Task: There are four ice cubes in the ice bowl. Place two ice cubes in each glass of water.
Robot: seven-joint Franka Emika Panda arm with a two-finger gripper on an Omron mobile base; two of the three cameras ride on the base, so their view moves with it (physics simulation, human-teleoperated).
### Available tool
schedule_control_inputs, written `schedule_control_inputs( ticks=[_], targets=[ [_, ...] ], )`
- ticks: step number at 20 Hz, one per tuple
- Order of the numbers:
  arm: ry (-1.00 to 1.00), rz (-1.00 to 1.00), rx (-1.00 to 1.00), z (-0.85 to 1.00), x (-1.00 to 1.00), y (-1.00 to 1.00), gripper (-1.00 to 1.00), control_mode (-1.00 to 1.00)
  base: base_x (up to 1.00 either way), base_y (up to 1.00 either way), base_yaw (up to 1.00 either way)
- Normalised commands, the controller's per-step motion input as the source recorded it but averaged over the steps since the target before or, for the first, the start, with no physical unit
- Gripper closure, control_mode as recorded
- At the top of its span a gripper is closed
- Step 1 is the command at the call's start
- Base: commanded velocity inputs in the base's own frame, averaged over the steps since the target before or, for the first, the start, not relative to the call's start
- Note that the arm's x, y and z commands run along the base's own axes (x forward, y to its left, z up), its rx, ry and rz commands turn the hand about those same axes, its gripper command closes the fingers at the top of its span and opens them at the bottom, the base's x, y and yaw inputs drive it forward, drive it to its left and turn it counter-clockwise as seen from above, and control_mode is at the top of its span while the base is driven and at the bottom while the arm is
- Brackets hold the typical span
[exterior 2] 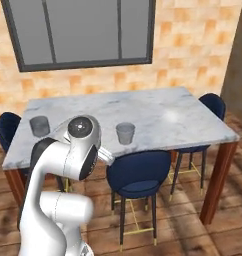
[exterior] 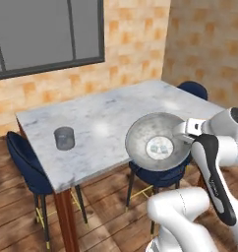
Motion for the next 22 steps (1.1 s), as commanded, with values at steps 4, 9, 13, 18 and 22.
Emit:
schedule_control_inputs(
  ticks=[4, 9, 13, 18, 22],
  targets=[
    [0.00, 0.00, 0.00, 0.00, 0.00, 0.00, 1.00, 1.00, 0.50, -0.01, 0.44],
    [0.00, 0.00, 0.00, 0.00, 0.00, 0.00, 1.00, 1.00, 0.61, -0.11, 0.37],
    [0.00, 0.00, 0.00, 0.00, 0.00, 0.00, 1.00, 1.00, 0.43, -0.30, 0.28],
    [0.00, 0.00, 0.00, 0.00, 0.00, 0.00, 1.00, 1.00, 0.14, -0.78, 0.23],
    [0.00, 0.02, 0.10, 0.00, 0.04, -0.11, 1.00, -1.00, 0.13, -0.44, 0.09]
  ],
)
